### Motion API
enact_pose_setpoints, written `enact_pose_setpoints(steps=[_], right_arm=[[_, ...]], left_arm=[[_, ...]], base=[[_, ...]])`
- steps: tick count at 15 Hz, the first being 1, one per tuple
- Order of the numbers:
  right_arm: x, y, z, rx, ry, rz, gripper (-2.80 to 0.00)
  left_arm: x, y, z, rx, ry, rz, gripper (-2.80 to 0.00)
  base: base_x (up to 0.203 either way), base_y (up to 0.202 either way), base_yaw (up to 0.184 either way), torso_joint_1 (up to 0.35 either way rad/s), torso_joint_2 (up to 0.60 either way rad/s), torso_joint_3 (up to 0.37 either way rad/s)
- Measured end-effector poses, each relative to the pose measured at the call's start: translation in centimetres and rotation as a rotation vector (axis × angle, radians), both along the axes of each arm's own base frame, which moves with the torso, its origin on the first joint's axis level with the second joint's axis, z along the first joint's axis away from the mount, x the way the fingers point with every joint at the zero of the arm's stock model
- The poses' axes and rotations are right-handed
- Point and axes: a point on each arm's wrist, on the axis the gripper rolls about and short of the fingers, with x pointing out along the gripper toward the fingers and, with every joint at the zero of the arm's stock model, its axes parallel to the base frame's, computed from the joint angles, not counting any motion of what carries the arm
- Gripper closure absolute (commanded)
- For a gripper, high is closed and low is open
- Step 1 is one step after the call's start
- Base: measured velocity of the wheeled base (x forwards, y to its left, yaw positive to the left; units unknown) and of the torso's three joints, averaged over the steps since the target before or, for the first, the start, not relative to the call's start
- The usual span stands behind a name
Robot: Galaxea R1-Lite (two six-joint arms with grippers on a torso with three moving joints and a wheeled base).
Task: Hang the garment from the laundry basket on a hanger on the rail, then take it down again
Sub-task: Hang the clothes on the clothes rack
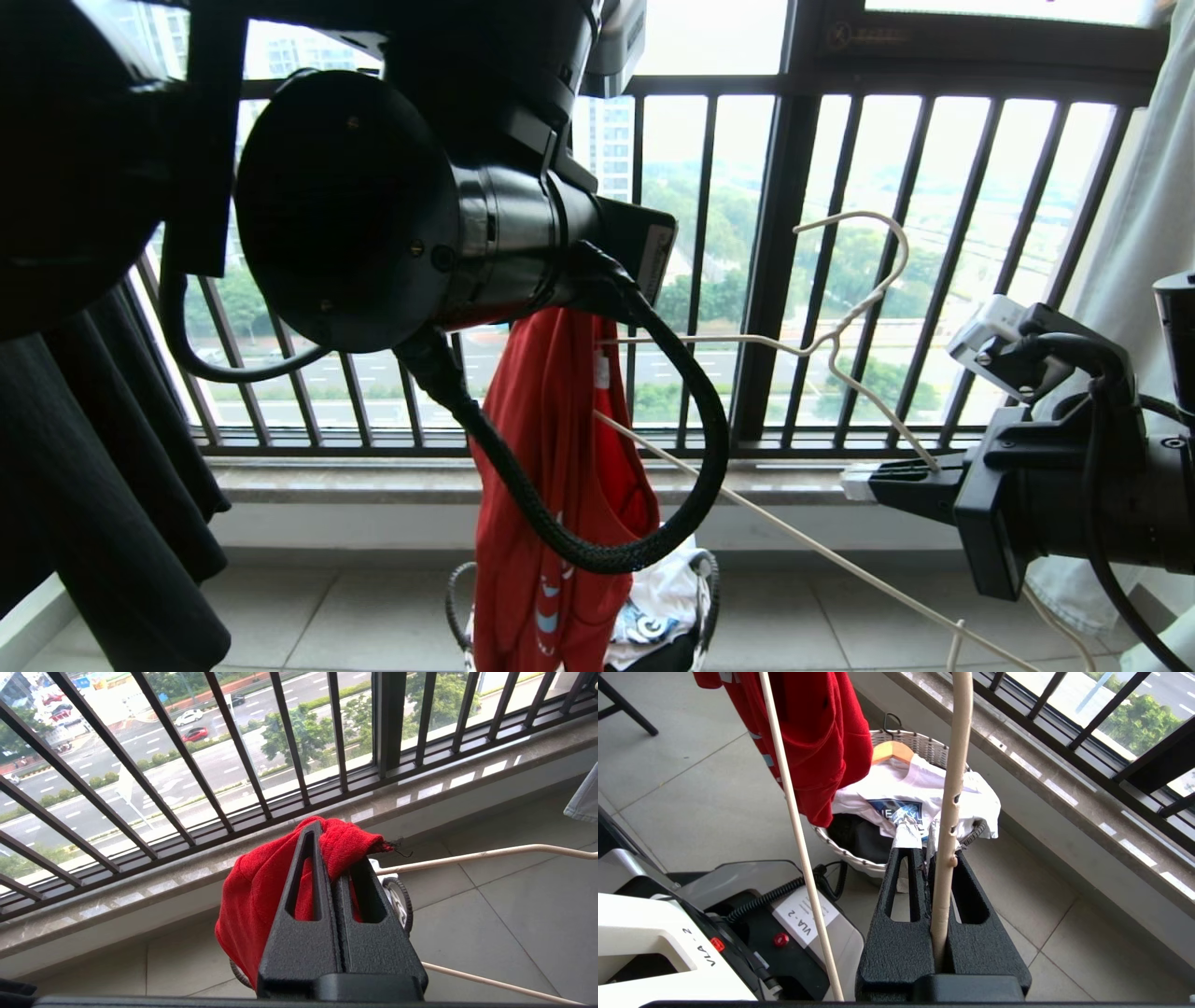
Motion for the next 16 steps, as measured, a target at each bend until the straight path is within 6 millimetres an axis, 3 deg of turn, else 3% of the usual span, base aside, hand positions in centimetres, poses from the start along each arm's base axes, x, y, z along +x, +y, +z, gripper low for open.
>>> enact_pose_setpoints(steps=[9, 16], right_arm=[[0.6, -0.9, 0.1, -0.011, -0.007, -0.061, 0.00], [0.2, -1.1, 0.2, -0.019, -0.012, -0.039, 0.00]], left_arm=[[1.9, 3.7, 0.5, 0.073, -0.032, 0.126, 0.00], [2.6, 3.3, -0.3, 0.093, -0.015, 0.124, 0.00]], base=[[0.000, 0.000, 0.000, 0.000, 0.00, 0.000], [0.000, 0.000, 0.000, 0.000, 0.00, 0.000]])
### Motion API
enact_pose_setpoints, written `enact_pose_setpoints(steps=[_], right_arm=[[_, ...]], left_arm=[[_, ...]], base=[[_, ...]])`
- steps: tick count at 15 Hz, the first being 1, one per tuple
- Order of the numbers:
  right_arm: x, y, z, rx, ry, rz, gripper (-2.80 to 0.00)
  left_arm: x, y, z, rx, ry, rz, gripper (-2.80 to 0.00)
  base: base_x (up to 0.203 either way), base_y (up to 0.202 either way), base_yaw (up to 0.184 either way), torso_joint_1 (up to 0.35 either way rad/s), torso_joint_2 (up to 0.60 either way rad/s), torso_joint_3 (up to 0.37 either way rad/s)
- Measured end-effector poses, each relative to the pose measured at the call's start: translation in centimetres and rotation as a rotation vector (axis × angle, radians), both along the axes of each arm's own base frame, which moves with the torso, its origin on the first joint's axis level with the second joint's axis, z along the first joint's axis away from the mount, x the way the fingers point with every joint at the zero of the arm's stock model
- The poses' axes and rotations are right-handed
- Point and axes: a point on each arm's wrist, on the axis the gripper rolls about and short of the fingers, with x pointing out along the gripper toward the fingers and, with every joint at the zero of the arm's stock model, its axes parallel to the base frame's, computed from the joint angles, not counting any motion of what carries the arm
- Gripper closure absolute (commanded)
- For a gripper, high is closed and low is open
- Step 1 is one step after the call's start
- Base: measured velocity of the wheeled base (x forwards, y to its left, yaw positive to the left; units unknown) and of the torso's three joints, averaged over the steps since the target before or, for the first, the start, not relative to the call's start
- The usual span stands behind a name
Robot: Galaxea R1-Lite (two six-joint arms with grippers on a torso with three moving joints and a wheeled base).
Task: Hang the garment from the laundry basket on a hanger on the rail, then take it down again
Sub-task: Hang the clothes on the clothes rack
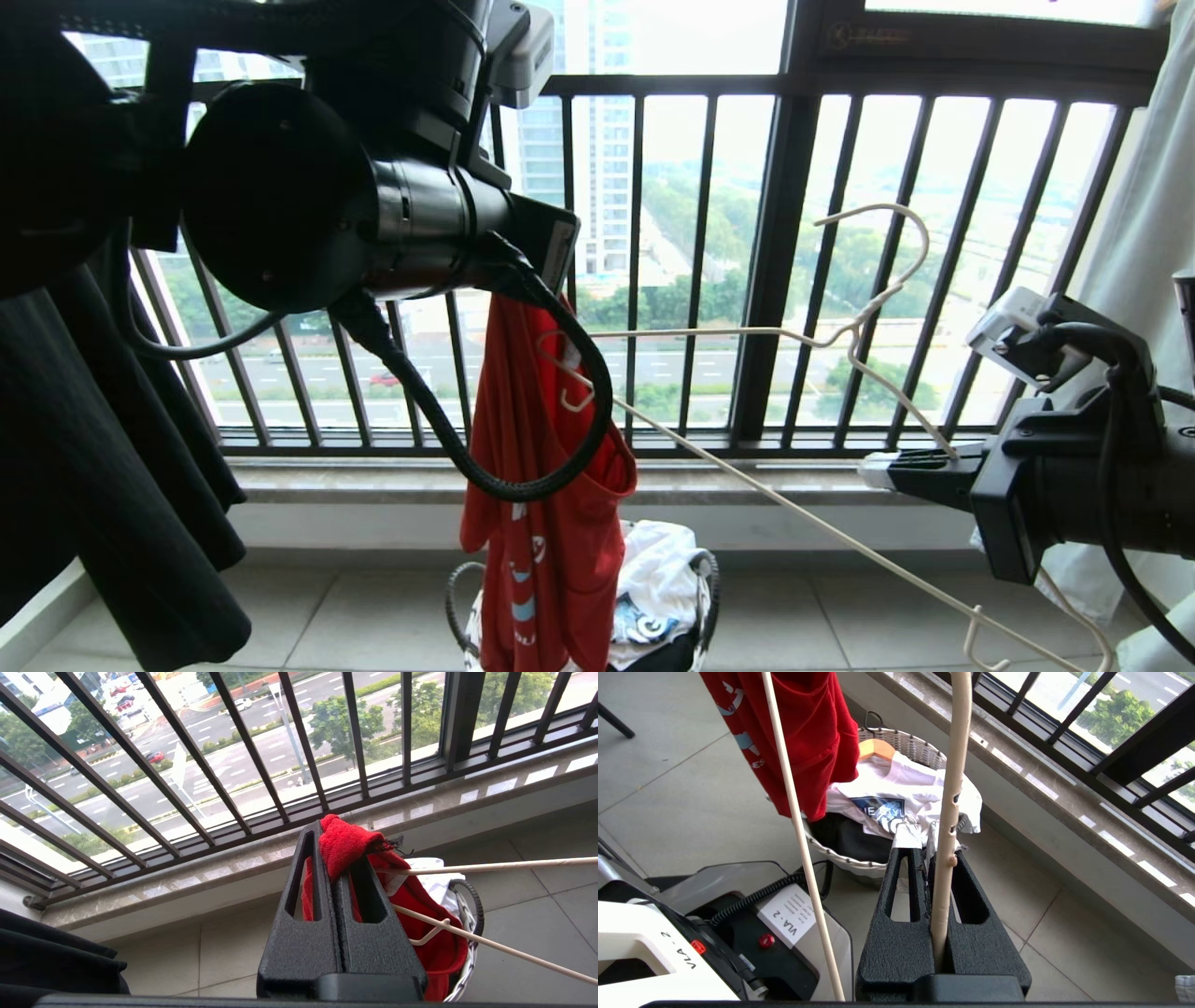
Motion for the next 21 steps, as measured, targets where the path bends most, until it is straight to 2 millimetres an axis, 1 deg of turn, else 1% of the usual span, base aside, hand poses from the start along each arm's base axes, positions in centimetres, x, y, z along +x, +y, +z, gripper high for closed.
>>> enact_pose_setpoints(steps=[4, 7, 13, 18, 21], right_arm=[[-0.4, 0.2, 0.0, -0.001, 0.007, 0.020, 0.00], [-0.7, 0.1, 0.2, 0.004, -0.002, 0.028, 0.00], [-1.1, 0.2, 0.4, 0.013, -0.012, 0.044, 0.00], [-1.1, 0.3, 0.5, 0.016, -0.014, 0.048, 0.00], [-0.8, 0.4, 0.4, 0.015, -0.013, 0.044, 0.00]], left_arm=[[0.6, -0.6, -0.3, 0.011, 0.006, 0.000, 0.00], [1.5, -0.6, -0.6, 0.036, 0.010, 0.007, 0.00], [1.9, -1.1, -0.8, 0.004, 0.045, -0.122, 0.00], [2.6, -1.0, -1.1, -0.015, 0.077, -0.213, 0.00], [2.6, -1.0, -1.1, -0.026, 0.081, -0.222, 0.00]], base=[[0.000, 0.000, 0.000, 0.000, 0.00, 0.000], [0.000, 0.000, 0.000, 0.000, 0.00, 0.000], [0.000, 0.000, 0.000, 0.000, 0.00, 0.000], [0.000, 0.000, 0.000, 0.000, 0.00, 0.000], [0.000, 0.000, 0.000, 0.000, 0.00, 0.000]])
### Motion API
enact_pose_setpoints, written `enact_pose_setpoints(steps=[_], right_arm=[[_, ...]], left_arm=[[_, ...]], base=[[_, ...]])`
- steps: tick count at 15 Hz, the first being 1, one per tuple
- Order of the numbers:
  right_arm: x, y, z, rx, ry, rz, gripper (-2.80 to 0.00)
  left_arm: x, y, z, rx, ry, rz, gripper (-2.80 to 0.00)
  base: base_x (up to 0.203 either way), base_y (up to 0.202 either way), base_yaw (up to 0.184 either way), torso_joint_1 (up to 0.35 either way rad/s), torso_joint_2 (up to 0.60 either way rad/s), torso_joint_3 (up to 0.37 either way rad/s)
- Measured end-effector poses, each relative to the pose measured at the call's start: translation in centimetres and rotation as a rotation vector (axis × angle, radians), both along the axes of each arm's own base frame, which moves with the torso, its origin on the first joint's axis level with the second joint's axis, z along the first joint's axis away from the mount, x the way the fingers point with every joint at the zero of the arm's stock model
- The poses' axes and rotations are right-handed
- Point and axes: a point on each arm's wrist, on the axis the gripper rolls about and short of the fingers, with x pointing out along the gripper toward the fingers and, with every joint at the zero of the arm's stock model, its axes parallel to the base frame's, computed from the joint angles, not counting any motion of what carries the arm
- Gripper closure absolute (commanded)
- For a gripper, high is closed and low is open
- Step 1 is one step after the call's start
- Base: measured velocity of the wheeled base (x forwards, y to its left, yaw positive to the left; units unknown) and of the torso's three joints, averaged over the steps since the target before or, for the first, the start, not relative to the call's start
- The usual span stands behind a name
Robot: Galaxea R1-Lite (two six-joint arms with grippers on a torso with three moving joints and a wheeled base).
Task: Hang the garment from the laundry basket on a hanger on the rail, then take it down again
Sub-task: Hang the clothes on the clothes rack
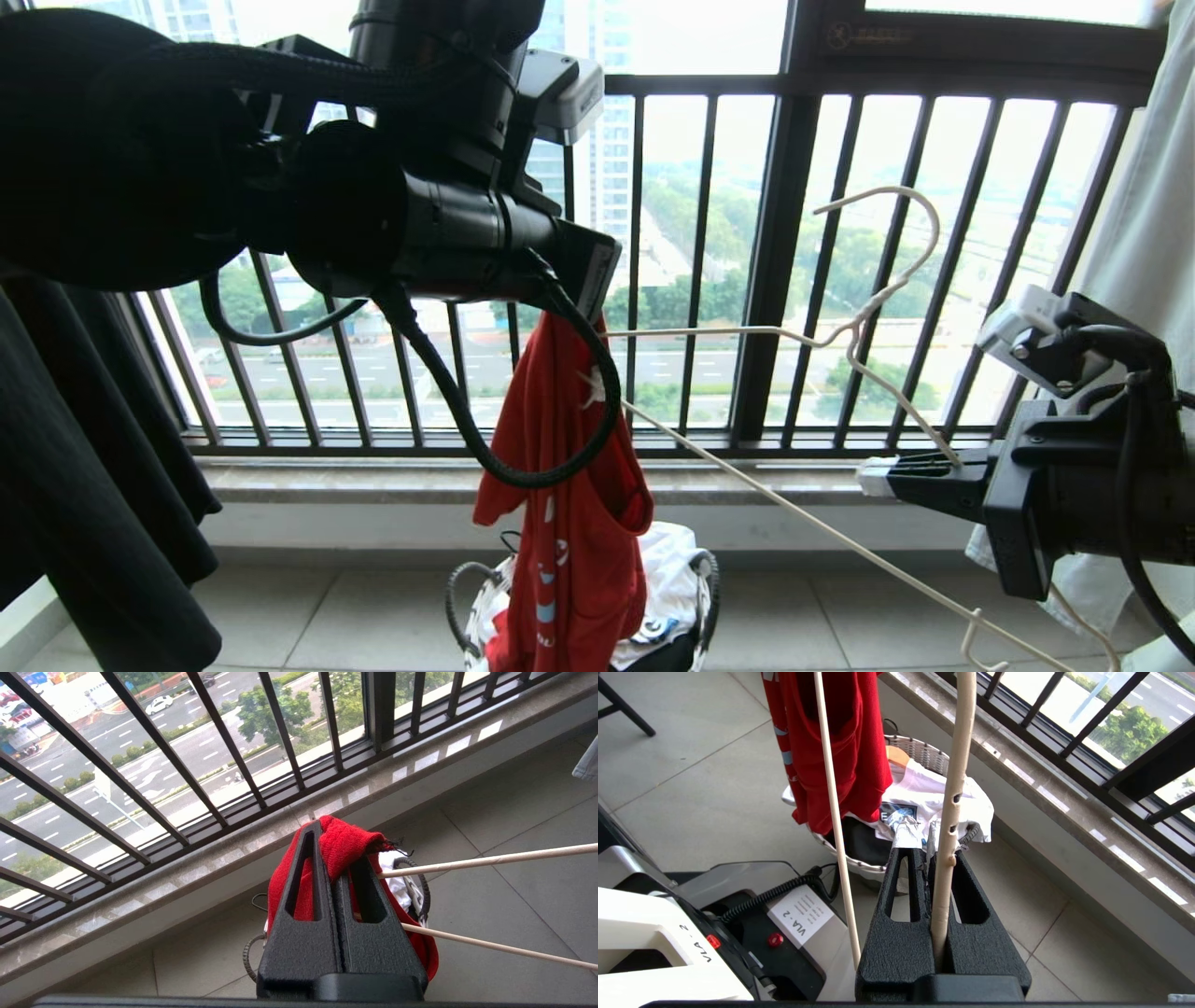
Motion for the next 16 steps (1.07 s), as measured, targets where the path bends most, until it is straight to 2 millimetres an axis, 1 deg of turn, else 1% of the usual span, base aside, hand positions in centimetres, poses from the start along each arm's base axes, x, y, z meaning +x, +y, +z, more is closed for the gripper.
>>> enact_pose_setpoints(steps=[5, 9, 11, 14, 16], right_arm=[[0.7, 0.3, -0.4, 0.005, 0.023, -0.009, 0.00], [1.3, 0.5, -0.1, 0.038, -0.002, -0.024, 0.00], [1.8, 0.9, -0.1, 0.055, -0.019, -0.019, 0.00], [3.4, 2.4, -0.8, 0.056, -0.037, -0.006, 0.00], [4.6, 3.1, -0.5, 0.055, -0.063, -0.021, 0.00]], left_arm=[[-1.8, -1.1, 0.4, -0.043, 0.009, -0.052, 0.00], [-2.0, -1.3, 0.4, -0.043, 0.010, -0.062, 0.00], [-2.0, -1.3, 0.7, -0.051, 0.002, -0.063, 0.00], [-2.0, -1.1, 1.5, -0.072, -0.018, -0.057, 0.00], [-2.1, -1.0, 2.2, -0.096, -0.032, -0.055, 0.00]], base=[[0.000, 0.000, 0.000, 0.000, 0.00, 0.000], [0.000, 0.000, 0.000, 0.000, 0.00, 0.000], [0.000, 0.000, 0.000, 0.000, 0.00, 0.000], [0.000, 0.000, 0.000, 0.000, 0.00, 0.000], [0.000, 0.000, 0.000, 0.000, 0.00, 0.000]])
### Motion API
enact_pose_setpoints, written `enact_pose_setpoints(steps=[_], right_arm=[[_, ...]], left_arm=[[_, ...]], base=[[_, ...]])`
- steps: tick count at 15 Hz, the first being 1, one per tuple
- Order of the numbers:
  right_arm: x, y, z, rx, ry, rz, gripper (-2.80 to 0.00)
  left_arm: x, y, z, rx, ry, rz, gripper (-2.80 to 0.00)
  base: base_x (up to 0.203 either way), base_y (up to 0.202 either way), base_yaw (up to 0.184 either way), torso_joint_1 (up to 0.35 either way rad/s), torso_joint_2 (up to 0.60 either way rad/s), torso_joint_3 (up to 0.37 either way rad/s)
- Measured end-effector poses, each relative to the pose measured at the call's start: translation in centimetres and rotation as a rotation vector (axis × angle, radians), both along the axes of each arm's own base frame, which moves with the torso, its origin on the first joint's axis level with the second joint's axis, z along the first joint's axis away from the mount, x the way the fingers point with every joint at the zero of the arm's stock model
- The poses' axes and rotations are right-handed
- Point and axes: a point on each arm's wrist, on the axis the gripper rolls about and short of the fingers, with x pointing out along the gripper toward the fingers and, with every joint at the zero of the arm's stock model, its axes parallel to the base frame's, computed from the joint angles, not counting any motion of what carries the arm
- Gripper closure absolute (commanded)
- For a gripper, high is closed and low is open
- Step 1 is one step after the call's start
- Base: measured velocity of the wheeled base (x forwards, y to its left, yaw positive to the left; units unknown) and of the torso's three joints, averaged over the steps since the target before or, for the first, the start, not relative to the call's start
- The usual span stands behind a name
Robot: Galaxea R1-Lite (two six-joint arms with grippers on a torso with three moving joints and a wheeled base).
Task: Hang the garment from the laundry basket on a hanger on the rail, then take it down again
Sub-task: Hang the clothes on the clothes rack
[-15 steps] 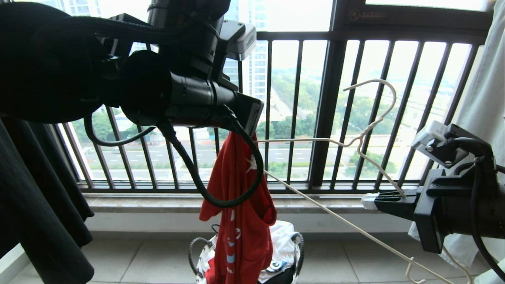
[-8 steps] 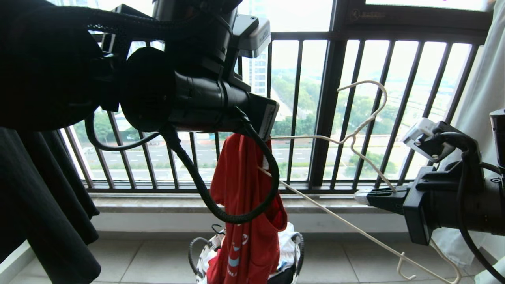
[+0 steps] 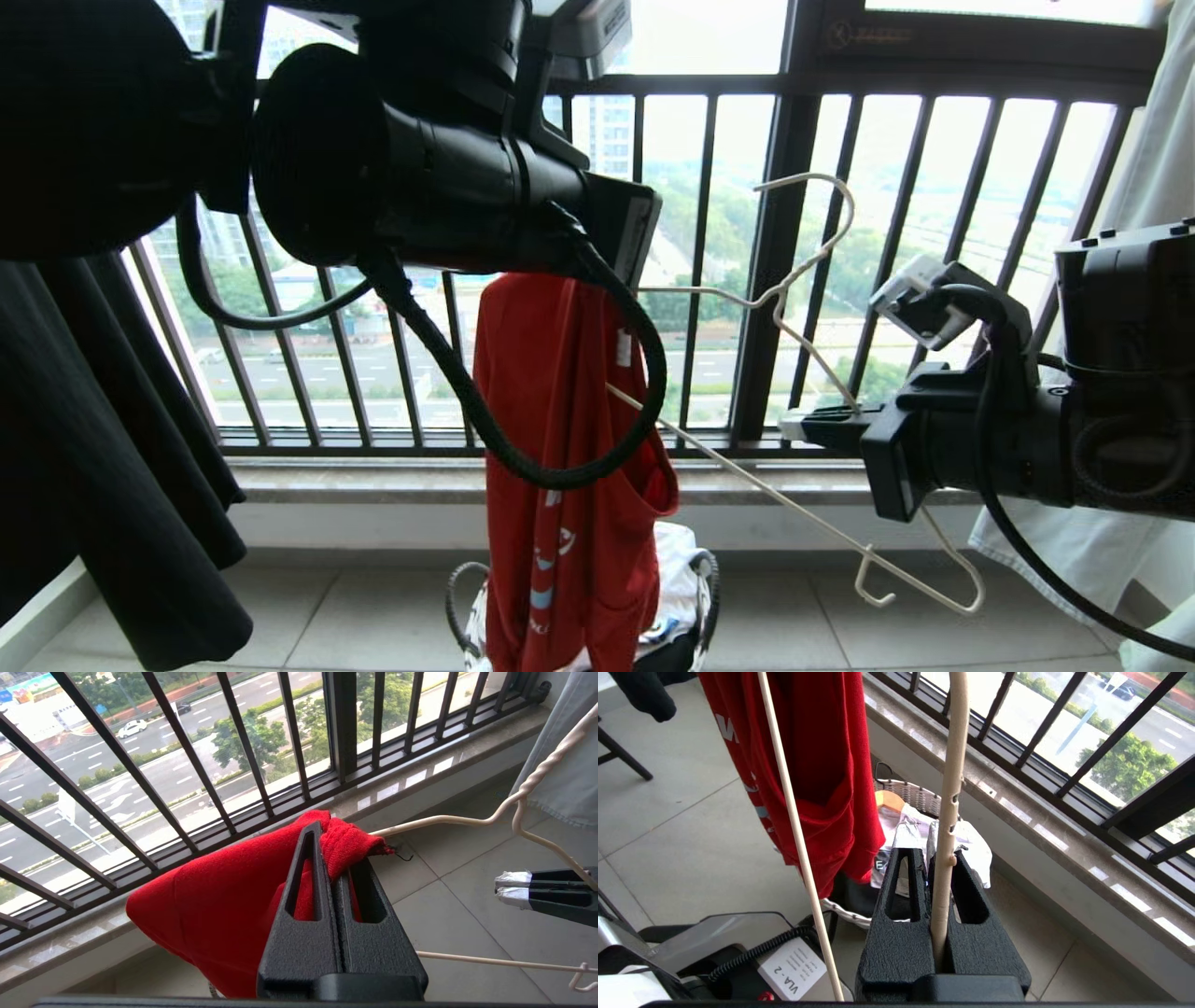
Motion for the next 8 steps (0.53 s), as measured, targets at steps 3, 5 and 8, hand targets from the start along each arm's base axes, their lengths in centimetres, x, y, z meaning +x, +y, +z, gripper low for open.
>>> enact_pose_setpoints(steps=[3, 5, 8], right_arm=[[1.6, 0.9, 0.2, 0.000, -0.003, -0.006, 0.00], [2.2, 1.2, -0.2, -0.009, 0.008, -0.005, 0.00], [2.4, 1.7, -0.5, -0.017, 0.016, 0.007, 0.00]], left_arm=[[-0.3, -0.1, 0.4, -0.033, -0.008, 0.059, 0.00], [-0.2, -0.2, 0.5, -0.043, -0.019, 0.144, 0.00], [-0.1, -0.3, 0.6, -0.069, -0.019, 0.174, 0.00]], base=[[0.000, 0.000, 0.000, 0.000, 0.00, 0.000], [0.000, 0.000, 0.000, 0.000, 0.00, 0.000], [0.000, 0.000, 0.000, 0.000, 0.00, 0.000]])
